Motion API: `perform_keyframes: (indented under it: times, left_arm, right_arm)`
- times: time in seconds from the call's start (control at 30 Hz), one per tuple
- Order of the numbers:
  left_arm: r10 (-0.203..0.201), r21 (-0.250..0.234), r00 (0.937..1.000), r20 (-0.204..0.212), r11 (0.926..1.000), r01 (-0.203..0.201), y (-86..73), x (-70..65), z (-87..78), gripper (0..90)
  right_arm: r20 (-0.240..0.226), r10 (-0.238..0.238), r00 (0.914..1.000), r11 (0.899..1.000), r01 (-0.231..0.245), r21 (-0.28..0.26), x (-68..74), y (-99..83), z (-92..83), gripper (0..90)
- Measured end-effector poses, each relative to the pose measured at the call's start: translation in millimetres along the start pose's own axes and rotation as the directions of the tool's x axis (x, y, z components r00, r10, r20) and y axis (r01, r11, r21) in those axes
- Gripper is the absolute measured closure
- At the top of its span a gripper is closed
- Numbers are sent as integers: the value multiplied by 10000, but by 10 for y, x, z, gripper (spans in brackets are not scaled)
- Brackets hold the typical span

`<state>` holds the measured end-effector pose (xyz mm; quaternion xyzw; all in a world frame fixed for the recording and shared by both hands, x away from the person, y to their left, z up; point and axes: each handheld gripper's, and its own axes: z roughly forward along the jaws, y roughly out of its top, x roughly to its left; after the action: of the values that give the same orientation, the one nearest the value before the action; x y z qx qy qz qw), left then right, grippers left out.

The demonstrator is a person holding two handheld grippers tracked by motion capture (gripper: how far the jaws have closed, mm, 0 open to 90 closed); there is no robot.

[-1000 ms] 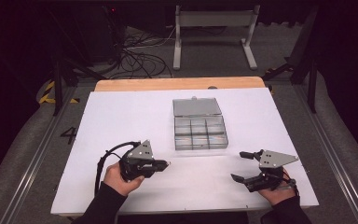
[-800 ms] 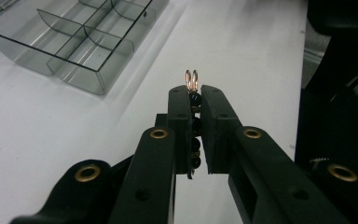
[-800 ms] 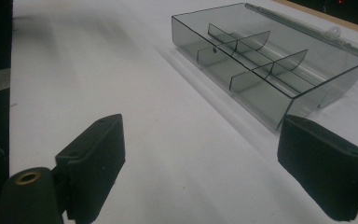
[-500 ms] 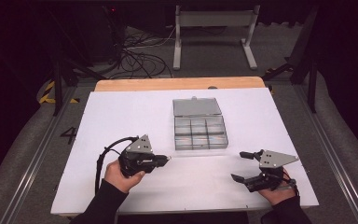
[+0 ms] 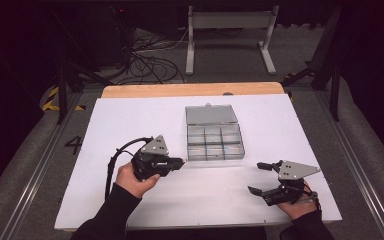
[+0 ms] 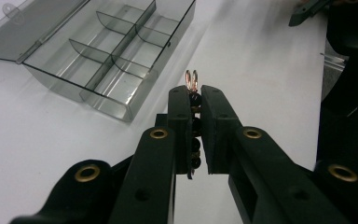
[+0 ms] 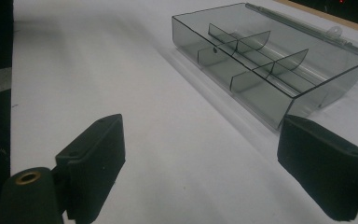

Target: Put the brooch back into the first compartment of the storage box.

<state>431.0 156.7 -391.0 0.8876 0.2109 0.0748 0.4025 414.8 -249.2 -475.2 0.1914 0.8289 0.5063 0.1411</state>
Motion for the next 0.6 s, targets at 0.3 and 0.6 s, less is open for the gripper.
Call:
perform_keyframes:
  times: [0.3, 0.6]
  left_arm:
    - [-338, -388, 9989, 310, 9986, 350, 156, 128, 19, 829]
    - [-672, -890, 9974, 244, 9936, 692, 260, 212, 86, 829]
  right_arm:
    - [-16, 46, 10000, 10000, -46, -52, -2, 0, -9, 151]
    - [-35, 48, 10000, 9999, -49, -104, -2, -1, -14, 151]
